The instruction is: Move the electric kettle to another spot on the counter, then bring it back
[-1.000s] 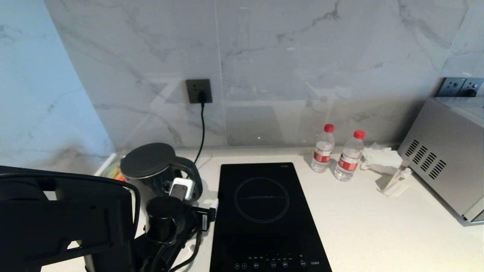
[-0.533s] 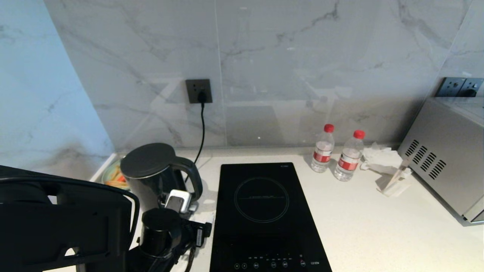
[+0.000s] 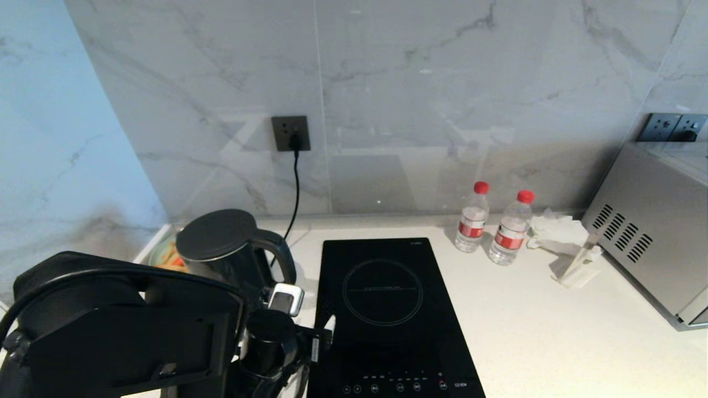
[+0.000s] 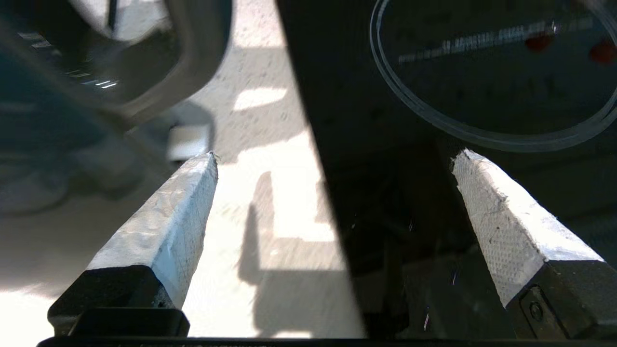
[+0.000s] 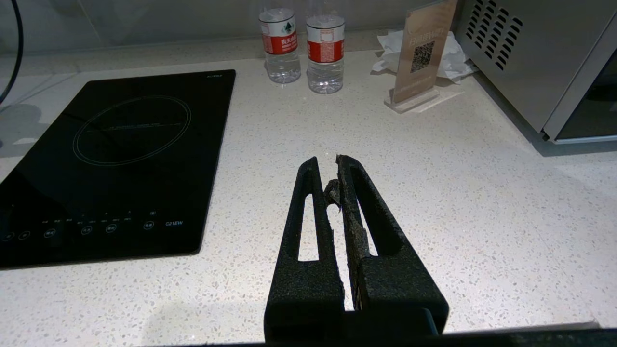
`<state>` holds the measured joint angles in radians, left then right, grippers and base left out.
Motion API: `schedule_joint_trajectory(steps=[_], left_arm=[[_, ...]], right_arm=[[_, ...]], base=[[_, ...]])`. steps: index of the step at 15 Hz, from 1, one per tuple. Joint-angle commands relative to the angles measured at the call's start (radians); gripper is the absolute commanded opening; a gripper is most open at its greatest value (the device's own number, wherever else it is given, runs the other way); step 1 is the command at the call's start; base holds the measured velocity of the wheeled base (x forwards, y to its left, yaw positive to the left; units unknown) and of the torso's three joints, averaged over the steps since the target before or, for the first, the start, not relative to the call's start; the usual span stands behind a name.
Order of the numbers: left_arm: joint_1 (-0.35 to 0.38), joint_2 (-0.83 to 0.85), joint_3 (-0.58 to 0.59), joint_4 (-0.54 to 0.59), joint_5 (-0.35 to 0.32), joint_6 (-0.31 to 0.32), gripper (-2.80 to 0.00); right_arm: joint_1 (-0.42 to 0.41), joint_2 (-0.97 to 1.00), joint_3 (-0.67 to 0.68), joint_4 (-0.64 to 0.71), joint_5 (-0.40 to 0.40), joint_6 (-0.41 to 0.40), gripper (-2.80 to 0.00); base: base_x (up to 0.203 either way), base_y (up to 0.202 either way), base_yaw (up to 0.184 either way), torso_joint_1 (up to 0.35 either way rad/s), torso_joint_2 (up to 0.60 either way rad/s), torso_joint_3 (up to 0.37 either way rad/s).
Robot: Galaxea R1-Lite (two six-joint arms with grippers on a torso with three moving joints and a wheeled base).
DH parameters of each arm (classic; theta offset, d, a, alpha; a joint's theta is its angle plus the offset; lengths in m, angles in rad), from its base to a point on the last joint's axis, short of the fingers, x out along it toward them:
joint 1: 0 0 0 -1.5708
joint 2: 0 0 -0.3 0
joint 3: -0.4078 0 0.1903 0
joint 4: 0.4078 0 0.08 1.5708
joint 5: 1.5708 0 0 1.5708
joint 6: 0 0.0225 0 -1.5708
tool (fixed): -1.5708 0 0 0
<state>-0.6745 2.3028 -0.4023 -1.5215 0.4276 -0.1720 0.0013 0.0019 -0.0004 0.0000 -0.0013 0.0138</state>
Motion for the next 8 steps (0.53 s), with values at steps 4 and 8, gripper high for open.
schedule_joint_trajectory(steps=[4,8], left_arm=[[-0.001,0.124,-0.051,-0.009,0.029,-0.083,0.0],[0.003,0.144,-0.11,-0.009,0.092,-0.098,0.0]], right_arm=[[0.0,0.0,0.0,0.0,0.0,0.0,-2.8],[0.0,0.0,0.0,0.0,0.0,0.0,-2.8]], base=[[0.0,0.0,0.0,0.0,0.0,0.0],[0.0,0.0,0.0,0.0,0.0,0.0]])
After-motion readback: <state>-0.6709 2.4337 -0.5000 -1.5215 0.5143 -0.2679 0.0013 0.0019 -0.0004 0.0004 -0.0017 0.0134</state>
